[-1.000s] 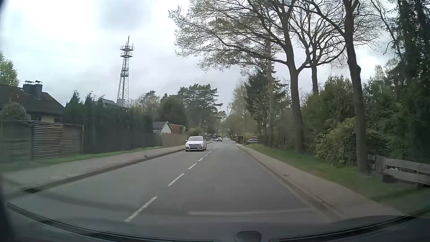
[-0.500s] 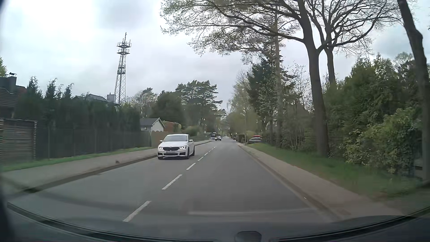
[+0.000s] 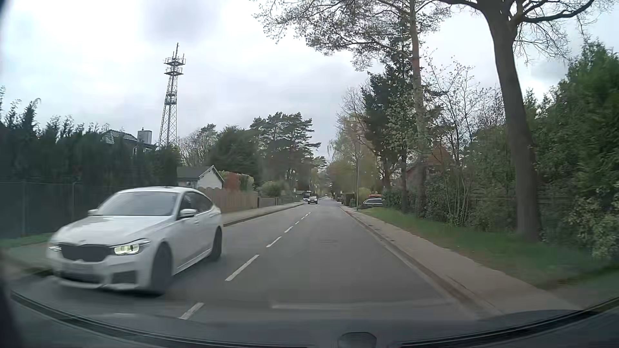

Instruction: Follow the waypoints while adhering to traffic rules and regulations

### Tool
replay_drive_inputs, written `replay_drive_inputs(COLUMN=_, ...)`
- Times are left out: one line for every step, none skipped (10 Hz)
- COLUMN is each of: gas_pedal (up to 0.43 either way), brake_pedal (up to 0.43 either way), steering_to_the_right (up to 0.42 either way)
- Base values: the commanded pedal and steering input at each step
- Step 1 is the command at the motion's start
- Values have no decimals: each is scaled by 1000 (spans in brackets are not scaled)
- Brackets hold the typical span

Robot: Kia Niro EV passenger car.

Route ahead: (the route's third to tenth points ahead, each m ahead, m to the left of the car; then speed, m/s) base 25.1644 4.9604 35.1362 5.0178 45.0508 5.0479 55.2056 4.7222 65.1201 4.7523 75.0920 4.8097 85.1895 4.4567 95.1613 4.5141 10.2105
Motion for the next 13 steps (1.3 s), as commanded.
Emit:
replay_drive_inputs(gas_pedal=197, brake_pedal=0, steering_to_the_right=-1)
replay_drive_inputs(gas_pedal=197, brake_pedal=0, steering_to_the_right=2)
replay_drive_inputs(gas_pedal=197, brake_pedal=0, steering_to_the_right=3)
replay_drive_inputs(gas_pedal=197, brake_pedal=0, steering_to_the_right=3)
replay_drive_inputs(gas_pedal=197, brake_pedal=0, steering_to_the_right=3)
replay_drive_inputs(gas_pedal=197, brake_pedal=0, steering_to_the_right=3)
replay_drive_inputs(gas_pedal=197, brake_pedal=0, steering_to_the_right=3)
replay_drive_inputs(gas_pedal=197, brake_pedal=0, steering_to_the_right=3)
replay_drive_inputs(gas_pedal=197, brake_pedal=0, steering_to_the_right=3)
replay_drive_inputs(gas_pedal=197, brake_pedal=0, steering_to_the_right=3)
replay_drive_inputs(gas_pedal=197, brake_pedal=0, steering_to_the_right=2)
replay_drive_inputs(gas_pedal=189, brake_pedal=0, steering_to_the_right=2)
replay_drive_inputs(gas_pedal=169, brake_pedal=0, steering_to_the_right=2)
